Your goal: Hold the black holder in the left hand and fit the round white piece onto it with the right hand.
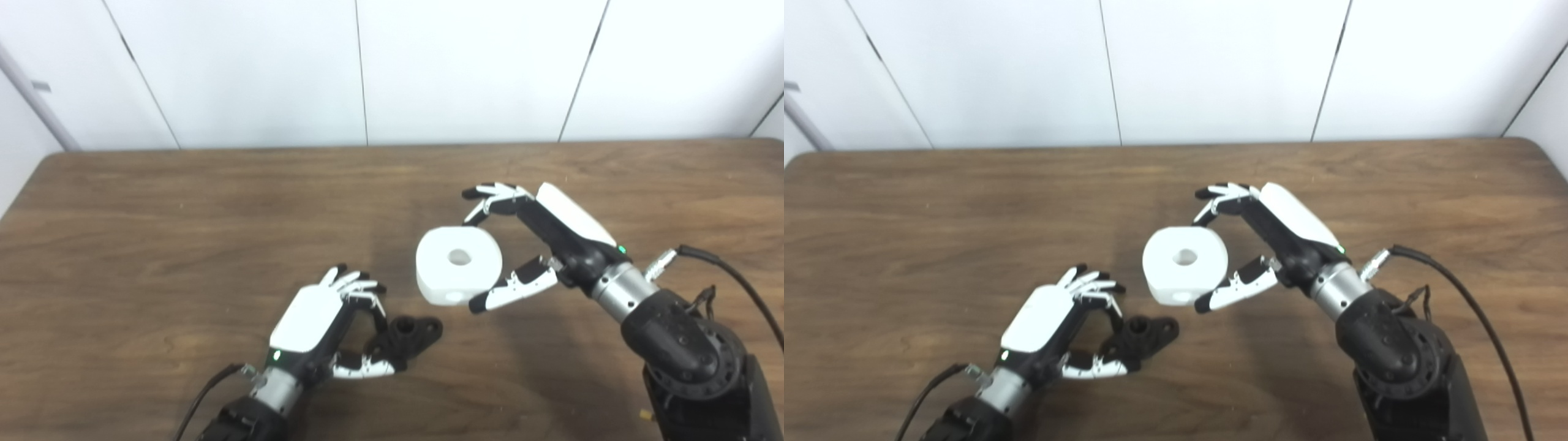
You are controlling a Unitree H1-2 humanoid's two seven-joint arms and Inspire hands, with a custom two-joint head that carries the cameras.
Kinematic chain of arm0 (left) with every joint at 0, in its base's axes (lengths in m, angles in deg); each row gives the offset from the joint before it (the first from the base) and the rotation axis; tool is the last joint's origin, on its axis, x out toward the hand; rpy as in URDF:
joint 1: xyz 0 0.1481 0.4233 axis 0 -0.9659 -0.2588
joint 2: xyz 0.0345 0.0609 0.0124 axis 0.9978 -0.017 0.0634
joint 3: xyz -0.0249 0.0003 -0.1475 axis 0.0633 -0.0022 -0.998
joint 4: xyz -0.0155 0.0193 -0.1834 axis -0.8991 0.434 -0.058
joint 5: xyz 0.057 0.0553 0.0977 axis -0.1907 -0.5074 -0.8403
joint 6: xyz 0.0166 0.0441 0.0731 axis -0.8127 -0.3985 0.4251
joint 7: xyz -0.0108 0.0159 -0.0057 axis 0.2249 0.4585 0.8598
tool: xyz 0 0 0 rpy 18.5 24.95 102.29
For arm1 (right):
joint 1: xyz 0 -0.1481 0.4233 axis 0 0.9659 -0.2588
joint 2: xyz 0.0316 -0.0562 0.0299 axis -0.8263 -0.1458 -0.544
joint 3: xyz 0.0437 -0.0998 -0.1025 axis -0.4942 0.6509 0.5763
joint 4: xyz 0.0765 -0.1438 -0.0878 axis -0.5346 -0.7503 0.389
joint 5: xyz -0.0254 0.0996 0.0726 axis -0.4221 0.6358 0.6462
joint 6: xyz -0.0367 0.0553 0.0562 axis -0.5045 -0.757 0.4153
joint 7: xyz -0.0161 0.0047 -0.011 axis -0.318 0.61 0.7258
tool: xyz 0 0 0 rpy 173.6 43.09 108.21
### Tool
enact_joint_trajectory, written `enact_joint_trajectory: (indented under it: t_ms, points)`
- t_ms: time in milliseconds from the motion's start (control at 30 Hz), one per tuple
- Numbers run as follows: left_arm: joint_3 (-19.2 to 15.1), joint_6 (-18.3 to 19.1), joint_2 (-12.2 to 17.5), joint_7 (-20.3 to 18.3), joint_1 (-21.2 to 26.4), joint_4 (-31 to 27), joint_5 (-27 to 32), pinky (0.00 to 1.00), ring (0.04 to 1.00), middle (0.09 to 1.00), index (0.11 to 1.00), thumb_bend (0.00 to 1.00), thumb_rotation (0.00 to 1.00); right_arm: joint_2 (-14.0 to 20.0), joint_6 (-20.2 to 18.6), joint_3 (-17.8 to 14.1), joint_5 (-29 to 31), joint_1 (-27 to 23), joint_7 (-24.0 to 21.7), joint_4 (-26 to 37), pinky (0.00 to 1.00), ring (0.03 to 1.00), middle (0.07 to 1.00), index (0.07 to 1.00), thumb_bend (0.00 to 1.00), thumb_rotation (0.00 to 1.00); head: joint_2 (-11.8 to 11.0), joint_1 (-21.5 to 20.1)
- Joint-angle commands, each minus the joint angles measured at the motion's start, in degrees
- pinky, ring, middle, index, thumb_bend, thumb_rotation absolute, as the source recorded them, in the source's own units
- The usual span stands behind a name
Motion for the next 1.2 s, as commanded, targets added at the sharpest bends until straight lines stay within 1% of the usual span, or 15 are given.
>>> enact_joint_trajectory:
  t_ms: [0, 67, 100, 200, 333, 633, 900, 933, 1033, 1167]
  points:
    - [1.0, 0.5, -0.1, -2.2, 0.3, -0.8, -1.2, 1.0, 0.9, 0.798, 0.486, 0.52, 0.05, -0.9, 0.3, 0.2, -0.1, -1.7, -0.1, 2.3, 1.0, 0.94, 0.871, 0.484, 0.52, 0.14, 0.5, -0.1]
    - [0.9, 0.7, -0.1, -2.4, 0.3, -1.0, -1.2, 1.0, 0.903, 0.799, 0.486, 0.52, 0.05, -1.6, 0.3, 0.5, -0.6, -1.8, -0.5, 2.4, 1.0, 0.939, 0.868, 0.484, 0.52, 0.14, 0.5, -0.1]
    - [0.8, 0.6, -0.1, -2.4, 0.3, -1.1, -1.1, 1.0, 0.902, 0.798, 0.486, 0.52, 0.05, -2.1, 0.3, 0.6, -0.9, -1.9, -0.7, 2.4, 1.0, 0.939, 0.866, 0.484, 0.52, 0.14, 1.0, -0.6]
    - [0.7, 0.2, -0.1, -2.2, 0.3, -1.1, -1.0, 1.0, 0.892, 0.792, 0.486, 0.52, 0.05, -2.9, 0.3, 1.0, -1.3, -1.9, -0.9, 2.2, 1.0, 0.939, 0.863, 0.483, 0.52, 0.14, 1.1, -0.9]
    - [0.6, 0.5, 0.0, -2.7, 0.3, -1.5, -0.8, 1.0, 0.89, 0.792, 0.486, 0.52, 0.05, -3.7, 0.3, 2.2, -1.8, -1.7, -0.8, 1.9, 1.0, 0.939, 0.863, 0.483, 0.52, 0.14, 1.9, -1.4]
    - [0.3, 0.3, 0.1, -2.9, 0.5, -1.4, -0.8, 1.0, 0.883, 0.787, 0.486, 0.52, 0.05, -3.8, 0.6, 5.4, -2.5, -1.2, -0.4, 0.8, 1.0, 0.934, 0.867, 0.482, 0.52, 0.14, 1.7, -1.4]
    - [0.2, 0.1, 0.2, -2.8, 0.5, -1.3, -0.7, 1.0, 0.885, 0.79, 0.486, 0.52, 0.05, -3.9, 0.5, 6.6, -2.9, -0.6, -0.1, 0.6, 1.0, 0.934, 0.868, 0.482, 0.52, 0.14, 1.7, -1.4]
    - [0.2, 0.1, 0.2, -2.8, 0.5, -1.3, -0.8, 1.0, 0.885, 0.789, 0.486, 0.52, 0.05, -4.0, 0.5, 6.7, -2.9, -0.6, -0.1, 0.5, 1.0, 0.938, 0.87, 0.482, 0.52, 0.14, 1.7, -0.5]
    - [0.3, 0.1, 0.2, -2.7, 0.7, -1.0, -1.1, 1.0, 0.883, 0.789, 0.486, 0.52, 0.05, -3.9, 0.6, 7.0, -3.0, -0.5, 0.1, 0.1, 1.0, 0.942, 0.87, 0.483, 0.52, 0.14, 1.5, 0.2]
    - [0.4, 0.1, 0.0, -2.6, 0.7, -0.7, -1.2, 1.0, 0.888, 0.791, 0.486, 0.52, 0.05, -4.0, 0.8, 7.2, -3.1, -0.3, 0.4, -0.4, 1.0, 0.941, 0.868, 0.483, 0.52, 0.14, 1.3, 0.5]
